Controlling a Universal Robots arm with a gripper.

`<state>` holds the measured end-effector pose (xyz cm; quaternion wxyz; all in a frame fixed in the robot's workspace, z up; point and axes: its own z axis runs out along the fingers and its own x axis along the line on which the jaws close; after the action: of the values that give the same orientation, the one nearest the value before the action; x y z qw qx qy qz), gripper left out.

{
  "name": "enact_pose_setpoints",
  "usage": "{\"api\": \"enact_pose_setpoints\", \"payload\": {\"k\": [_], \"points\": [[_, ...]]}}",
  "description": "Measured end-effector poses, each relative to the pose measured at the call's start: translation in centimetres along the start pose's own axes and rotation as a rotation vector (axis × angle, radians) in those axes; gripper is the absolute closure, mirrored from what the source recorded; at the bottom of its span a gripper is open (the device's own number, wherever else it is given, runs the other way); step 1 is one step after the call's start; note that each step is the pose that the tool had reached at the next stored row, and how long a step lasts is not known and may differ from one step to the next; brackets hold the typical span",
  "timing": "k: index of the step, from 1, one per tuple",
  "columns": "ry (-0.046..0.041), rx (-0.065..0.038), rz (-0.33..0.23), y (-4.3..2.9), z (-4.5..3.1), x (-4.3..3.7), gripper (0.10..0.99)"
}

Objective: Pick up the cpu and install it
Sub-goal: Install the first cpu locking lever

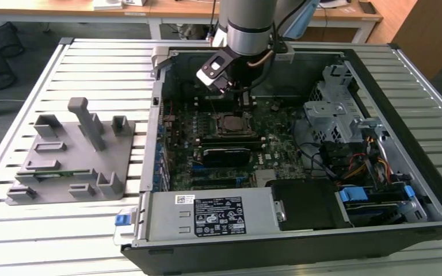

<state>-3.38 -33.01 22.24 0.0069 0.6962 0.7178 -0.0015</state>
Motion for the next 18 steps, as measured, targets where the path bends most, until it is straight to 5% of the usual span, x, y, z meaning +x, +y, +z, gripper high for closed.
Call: {"api": "enact_pose_setpoints", "payload": {"k": [18], "points": [[-0.0001,0.0,0.0,0.01,-0.95,-0.01,0.98]]}}
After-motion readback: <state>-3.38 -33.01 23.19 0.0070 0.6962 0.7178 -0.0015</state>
